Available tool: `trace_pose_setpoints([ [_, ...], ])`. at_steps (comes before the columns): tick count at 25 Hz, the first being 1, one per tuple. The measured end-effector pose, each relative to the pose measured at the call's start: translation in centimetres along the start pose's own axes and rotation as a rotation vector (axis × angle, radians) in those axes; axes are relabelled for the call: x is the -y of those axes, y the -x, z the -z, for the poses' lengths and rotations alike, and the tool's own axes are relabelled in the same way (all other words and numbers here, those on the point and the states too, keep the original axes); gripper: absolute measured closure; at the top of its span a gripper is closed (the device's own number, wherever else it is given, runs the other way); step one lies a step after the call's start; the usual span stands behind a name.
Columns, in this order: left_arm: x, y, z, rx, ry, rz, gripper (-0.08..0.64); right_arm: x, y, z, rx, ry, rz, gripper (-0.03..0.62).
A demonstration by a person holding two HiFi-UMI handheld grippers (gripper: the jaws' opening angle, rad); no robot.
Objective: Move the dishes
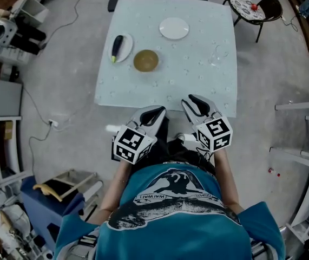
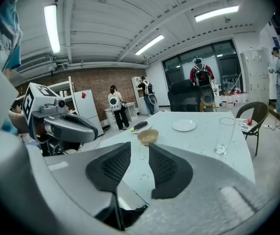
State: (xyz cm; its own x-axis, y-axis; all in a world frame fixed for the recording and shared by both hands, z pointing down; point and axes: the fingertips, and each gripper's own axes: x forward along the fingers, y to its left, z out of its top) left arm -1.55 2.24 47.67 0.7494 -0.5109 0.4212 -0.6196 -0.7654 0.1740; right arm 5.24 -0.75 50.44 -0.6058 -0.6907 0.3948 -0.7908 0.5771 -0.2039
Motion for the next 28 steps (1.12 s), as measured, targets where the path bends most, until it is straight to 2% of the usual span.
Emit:
trace_pose_setpoints([
  [4,1.8,0.1,0.3,0.01,-0.02,-0.001,0.549,-0.6,1.9,0.3,0.035,-0.004,0.0,0.499],
  [10,4.6,0.3,0.3,0.018,-0.035,0.012,0.549,-1.1,4.6,0.8,0.08,-0.008,0.013,0.589],
  [16,6.3,0.5,1.1,0.02,-0.053,0.039,0.549,-1.4,6.0,1.5,0.087,-0.02,0.017,0.591],
  [28,8.0,-0.3,1.5,0.021,-0.073,0.086,0.549,-1.4,7.4,1.6,0.08,0.056,0.028,0.591],
])
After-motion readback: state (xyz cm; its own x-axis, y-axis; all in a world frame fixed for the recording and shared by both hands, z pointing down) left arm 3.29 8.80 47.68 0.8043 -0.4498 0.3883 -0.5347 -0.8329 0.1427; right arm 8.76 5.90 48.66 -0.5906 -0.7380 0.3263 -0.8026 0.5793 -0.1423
